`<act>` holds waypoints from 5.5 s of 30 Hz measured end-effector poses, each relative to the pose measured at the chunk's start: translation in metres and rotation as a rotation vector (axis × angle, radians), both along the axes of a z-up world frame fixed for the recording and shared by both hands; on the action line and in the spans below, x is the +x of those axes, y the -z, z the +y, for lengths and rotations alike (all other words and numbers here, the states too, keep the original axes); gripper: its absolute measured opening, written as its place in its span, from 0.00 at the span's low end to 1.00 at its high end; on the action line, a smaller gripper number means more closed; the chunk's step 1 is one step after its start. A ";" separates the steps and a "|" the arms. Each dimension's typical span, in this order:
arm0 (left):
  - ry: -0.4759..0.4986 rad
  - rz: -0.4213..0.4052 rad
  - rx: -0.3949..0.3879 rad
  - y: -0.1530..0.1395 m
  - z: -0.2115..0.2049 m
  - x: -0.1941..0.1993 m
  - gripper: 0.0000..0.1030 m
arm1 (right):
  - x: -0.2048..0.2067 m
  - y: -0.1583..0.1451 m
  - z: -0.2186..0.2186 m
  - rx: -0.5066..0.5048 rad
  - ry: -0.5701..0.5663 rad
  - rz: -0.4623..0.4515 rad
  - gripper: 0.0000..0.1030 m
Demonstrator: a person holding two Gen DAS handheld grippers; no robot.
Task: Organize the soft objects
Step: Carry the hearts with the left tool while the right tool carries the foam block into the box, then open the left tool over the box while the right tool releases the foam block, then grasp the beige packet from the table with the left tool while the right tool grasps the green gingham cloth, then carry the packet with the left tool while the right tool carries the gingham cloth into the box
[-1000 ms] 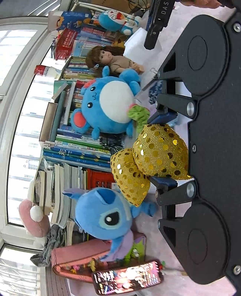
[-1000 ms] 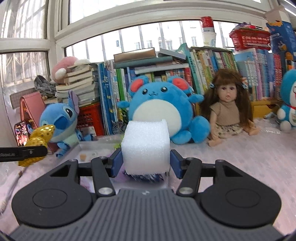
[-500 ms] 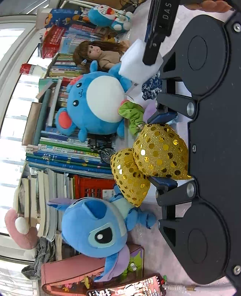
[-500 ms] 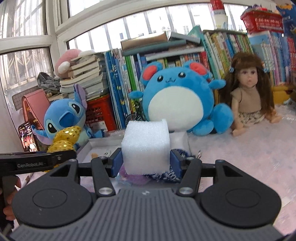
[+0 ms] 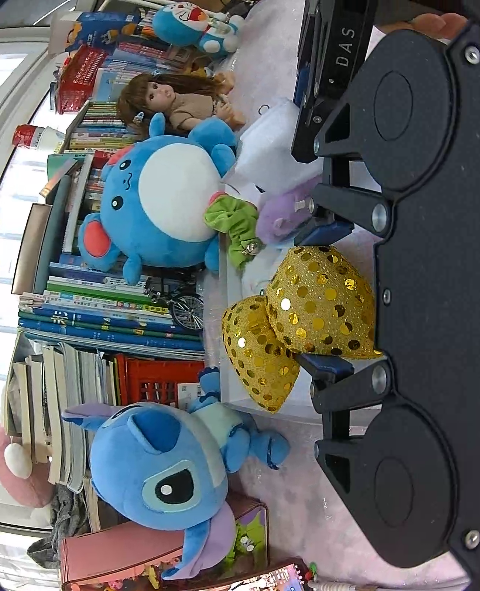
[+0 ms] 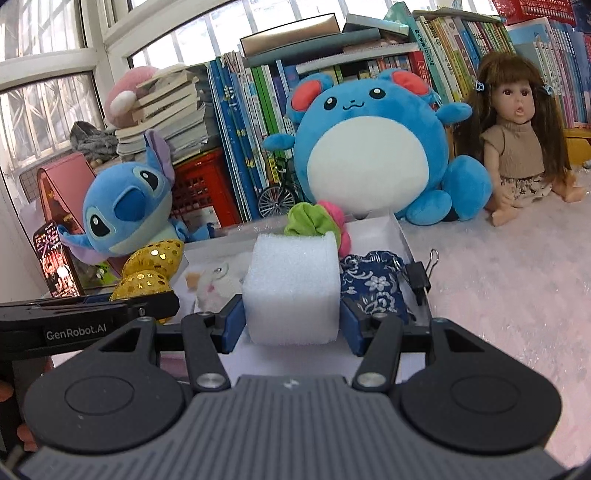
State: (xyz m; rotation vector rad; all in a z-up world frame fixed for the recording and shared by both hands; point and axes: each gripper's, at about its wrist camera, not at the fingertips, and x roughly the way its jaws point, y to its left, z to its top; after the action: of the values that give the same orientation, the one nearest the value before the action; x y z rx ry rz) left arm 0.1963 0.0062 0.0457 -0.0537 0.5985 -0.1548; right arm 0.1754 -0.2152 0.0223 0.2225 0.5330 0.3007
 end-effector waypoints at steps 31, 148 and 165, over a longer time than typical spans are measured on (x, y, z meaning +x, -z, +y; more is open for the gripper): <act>0.009 0.011 0.029 0.010 -0.007 -0.001 0.64 | -0.001 0.009 0.002 -0.027 0.002 0.032 0.64; -0.047 -0.099 0.040 -0.031 -0.029 -0.098 0.40 | -0.094 -0.025 -0.048 -0.151 0.107 -0.145 0.35; -0.130 -0.139 0.022 -0.042 -0.004 -0.040 0.40 | -0.046 -0.049 -0.020 -0.129 0.060 -0.164 0.35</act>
State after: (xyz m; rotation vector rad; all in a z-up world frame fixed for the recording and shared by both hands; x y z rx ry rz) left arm 0.1561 0.0022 0.0873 -0.0595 0.4562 -0.0252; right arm 0.1295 -0.2349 0.0712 0.0877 0.3807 0.2228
